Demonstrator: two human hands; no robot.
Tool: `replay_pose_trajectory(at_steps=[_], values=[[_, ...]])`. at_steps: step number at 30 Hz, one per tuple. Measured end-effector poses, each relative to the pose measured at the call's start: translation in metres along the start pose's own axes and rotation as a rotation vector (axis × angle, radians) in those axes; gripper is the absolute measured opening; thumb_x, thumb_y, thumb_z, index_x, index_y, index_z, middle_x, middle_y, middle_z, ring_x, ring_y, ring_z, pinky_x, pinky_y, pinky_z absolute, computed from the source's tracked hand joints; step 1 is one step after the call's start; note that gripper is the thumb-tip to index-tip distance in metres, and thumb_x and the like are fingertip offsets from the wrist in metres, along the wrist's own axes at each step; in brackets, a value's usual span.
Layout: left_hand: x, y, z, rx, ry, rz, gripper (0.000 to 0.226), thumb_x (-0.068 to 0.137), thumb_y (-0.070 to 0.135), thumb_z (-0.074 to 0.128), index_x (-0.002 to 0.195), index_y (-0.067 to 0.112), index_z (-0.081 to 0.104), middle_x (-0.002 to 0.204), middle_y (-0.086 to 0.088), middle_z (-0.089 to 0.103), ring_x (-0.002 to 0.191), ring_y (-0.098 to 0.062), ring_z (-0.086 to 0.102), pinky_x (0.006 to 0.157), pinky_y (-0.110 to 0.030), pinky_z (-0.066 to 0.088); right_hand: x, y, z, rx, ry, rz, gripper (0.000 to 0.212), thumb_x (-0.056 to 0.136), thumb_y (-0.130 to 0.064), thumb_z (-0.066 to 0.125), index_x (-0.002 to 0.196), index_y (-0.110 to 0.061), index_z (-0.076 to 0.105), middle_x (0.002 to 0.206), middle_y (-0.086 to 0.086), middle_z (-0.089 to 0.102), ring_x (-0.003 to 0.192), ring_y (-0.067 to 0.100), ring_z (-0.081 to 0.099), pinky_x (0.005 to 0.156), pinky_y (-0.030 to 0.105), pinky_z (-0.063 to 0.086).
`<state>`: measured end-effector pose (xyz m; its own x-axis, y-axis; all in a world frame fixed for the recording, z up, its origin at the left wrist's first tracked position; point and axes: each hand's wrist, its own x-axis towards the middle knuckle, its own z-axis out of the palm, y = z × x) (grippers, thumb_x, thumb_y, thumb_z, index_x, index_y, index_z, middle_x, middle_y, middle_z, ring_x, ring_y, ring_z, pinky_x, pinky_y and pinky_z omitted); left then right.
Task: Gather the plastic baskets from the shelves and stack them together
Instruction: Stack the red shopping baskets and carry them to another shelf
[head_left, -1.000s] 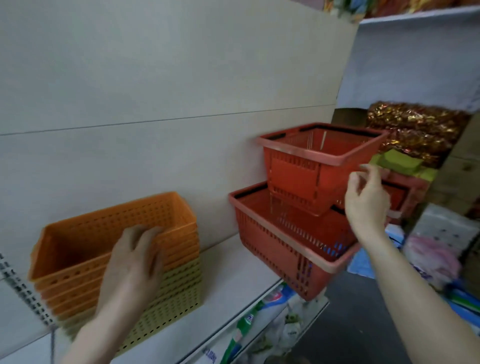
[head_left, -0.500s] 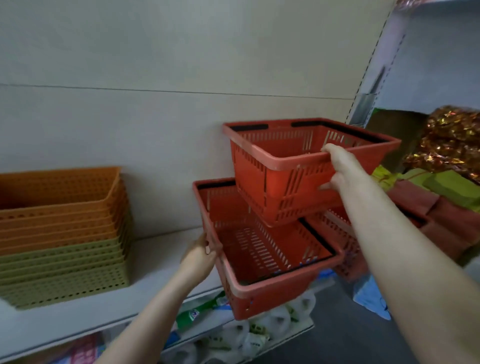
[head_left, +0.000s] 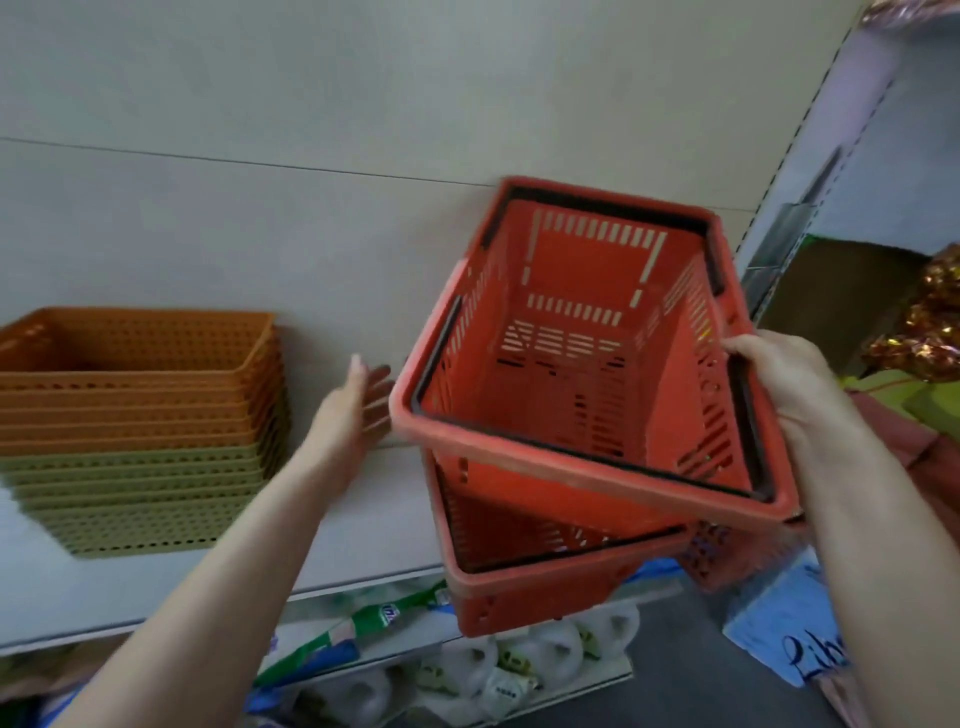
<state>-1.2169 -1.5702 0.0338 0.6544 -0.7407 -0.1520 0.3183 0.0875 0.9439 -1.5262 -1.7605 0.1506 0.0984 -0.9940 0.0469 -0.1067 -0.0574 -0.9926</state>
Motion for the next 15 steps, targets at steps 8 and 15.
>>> replay_pose_trajectory(at_steps=[8,15], values=[[-0.031,0.083,0.028,0.126,-0.313,0.078,0.043,0.097,0.045,0.048,0.117,0.012,0.067,0.117,-0.020,0.065,0.102,-0.034,0.061,0.107,-0.055,0.041,0.016,-0.015,0.020,-0.049,-0.210,-0.063,0.020,0.091,-0.004,0.056,0.108,0.001,0.066,0.057,0.008,0.070,0.042,0.019,0.064,0.050,0.035,0.059],[-0.044,0.054,0.050,0.229,-0.127,0.096,0.026,0.100,0.021,0.047,0.111,0.010,0.067,0.104,-0.021,0.071,0.086,-0.032,0.066,0.098,-0.054,0.049,0.042,0.000,0.024,-0.118,-0.412,-0.003,0.021,0.092,0.008,0.046,0.106,0.005,0.062,0.049,0.007,0.066,0.036,0.016,0.061,0.041,0.027,0.054]])
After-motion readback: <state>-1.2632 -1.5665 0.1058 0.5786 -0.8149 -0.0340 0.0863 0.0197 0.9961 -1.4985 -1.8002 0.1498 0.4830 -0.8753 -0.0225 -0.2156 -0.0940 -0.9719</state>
